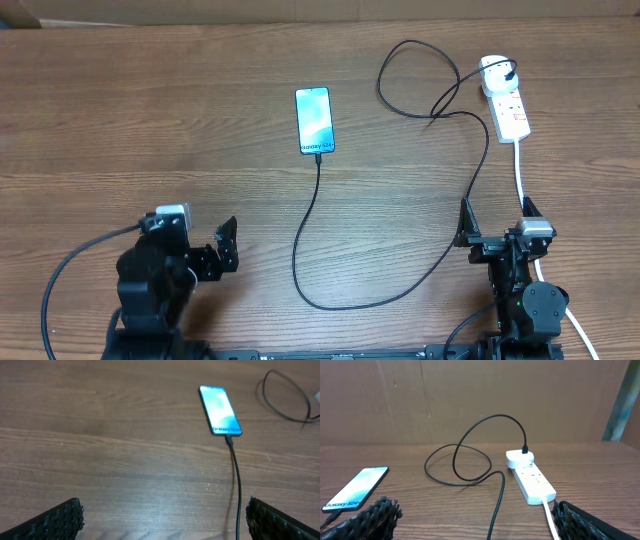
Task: Plug charger to phone and switch on socket
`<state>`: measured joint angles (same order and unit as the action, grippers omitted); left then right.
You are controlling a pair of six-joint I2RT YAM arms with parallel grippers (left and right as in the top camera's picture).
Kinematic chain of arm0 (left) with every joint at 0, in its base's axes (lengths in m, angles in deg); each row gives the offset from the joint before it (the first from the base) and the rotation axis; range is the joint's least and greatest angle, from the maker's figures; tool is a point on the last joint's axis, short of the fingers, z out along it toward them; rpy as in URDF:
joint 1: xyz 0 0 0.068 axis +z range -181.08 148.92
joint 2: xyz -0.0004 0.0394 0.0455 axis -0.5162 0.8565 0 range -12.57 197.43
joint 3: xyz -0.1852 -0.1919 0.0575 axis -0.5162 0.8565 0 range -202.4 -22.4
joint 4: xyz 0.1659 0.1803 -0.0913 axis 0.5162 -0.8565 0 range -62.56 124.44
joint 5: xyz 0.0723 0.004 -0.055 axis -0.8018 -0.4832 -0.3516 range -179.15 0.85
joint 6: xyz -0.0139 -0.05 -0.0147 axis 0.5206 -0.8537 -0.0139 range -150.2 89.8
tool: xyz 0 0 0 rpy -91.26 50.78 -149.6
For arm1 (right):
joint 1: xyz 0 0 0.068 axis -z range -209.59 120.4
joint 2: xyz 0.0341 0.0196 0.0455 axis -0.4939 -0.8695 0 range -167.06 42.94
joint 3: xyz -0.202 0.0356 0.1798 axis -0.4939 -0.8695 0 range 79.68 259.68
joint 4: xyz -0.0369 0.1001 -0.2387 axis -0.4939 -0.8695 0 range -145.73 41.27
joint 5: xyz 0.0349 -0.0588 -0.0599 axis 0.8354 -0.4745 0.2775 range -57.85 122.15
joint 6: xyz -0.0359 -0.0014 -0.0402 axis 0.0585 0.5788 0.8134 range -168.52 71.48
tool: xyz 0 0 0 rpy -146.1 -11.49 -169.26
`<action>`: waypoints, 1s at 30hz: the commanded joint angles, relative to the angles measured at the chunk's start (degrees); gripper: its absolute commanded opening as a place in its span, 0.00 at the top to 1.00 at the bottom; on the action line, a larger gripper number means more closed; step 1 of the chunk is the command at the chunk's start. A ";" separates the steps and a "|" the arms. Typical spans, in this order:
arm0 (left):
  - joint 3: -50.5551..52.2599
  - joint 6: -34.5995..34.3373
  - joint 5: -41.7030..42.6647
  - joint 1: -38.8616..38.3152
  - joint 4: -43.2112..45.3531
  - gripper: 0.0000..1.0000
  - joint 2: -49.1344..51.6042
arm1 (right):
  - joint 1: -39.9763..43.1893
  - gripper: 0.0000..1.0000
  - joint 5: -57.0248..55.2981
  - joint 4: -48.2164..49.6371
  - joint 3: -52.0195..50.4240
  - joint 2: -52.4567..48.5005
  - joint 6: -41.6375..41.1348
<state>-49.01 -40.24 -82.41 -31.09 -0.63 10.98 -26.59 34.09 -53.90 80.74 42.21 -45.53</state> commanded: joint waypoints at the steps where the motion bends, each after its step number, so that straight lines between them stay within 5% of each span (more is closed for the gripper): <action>1: 3.93 1.38 0.83 -0.37 2.05 0.00 -4.92 | 0.24 0.00 -0.37 0.33 -0.59 0.57 -0.35; 8: 10.49 9.20 4.87 -0.37 9.55 0.00 -12.68 | 0.24 0.00 -0.37 0.33 -0.59 0.57 -0.35; 30: 26.36 4.66 3.15 -0.37 36.94 0.00 -23.39 | 0.24 0.00 -0.37 0.35 -0.59 0.57 -0.35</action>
<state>-24.29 -33.47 -78.30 -31.09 35.81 -11.62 -26.59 34.09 -53.87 80.74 42.21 -45.55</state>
